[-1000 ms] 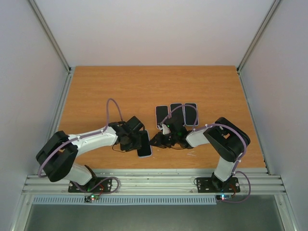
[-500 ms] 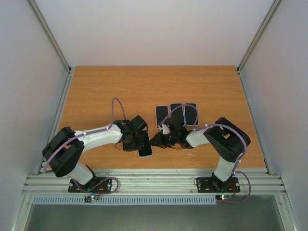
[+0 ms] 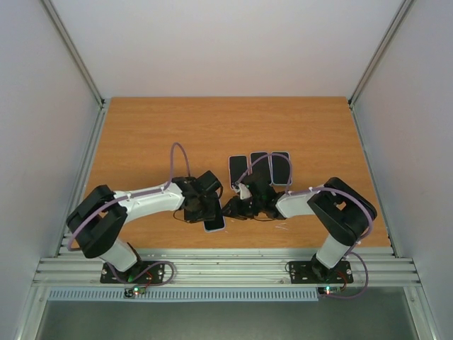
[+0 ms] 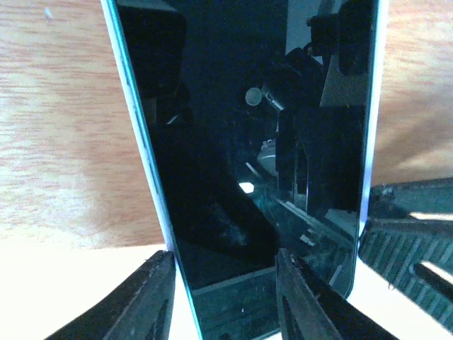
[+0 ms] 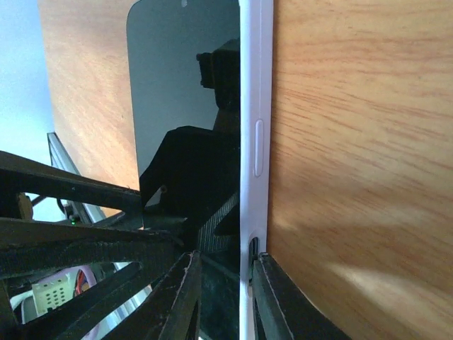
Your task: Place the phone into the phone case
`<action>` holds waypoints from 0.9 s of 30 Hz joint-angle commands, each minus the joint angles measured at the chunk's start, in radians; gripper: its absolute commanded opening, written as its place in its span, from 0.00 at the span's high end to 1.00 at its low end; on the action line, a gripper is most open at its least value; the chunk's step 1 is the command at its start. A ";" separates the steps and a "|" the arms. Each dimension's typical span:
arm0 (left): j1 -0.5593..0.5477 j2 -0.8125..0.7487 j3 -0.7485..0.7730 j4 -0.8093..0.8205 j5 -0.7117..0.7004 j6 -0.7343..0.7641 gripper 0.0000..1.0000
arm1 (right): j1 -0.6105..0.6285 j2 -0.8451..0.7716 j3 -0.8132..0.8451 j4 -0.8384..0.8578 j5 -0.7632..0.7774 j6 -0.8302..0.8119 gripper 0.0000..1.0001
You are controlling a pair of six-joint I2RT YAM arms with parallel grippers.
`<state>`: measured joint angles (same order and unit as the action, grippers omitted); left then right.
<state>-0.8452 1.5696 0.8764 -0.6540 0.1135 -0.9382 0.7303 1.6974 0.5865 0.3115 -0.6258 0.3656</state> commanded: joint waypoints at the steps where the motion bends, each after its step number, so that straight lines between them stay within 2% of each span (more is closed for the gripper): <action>1: -0.014 -0.069 -0.016 -0.014 -0.046 0.010 0.57 | 0.009 -0.050 -0.005 -0.078 0.026 -0.050 0.78; 8: -0.015 -0.147 -0.095 0.021 0.015 -0.021 0.57 | 0.012 -0.073 -0.010 -0.121 0.035 -0.073 0.77; 14: -0.014 -0.116 -0.157 0.108 0.081 -0.059 0.66 | 0.025 -0.070 -0.007 -0.120 0.035 -0.071 0.77; 24: -0.014 -0.081 -0.180 0.092 0.095 -0.071 0.85 | 0.032 -0.064 -0.002 -0.127 0.044 -0.074 0.77; 27: -0.014 -0.061 -0.182 0.059 0.090 -0.057 0.87 | 0.033 -0.064 -0.004 -0.136 0.056 -0.079 0.78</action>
<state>-0.8528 1.4487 0.7250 -0.5587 0.1982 -1.0019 0.7532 1.6424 0.5846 0.1890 -0.5941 0.3088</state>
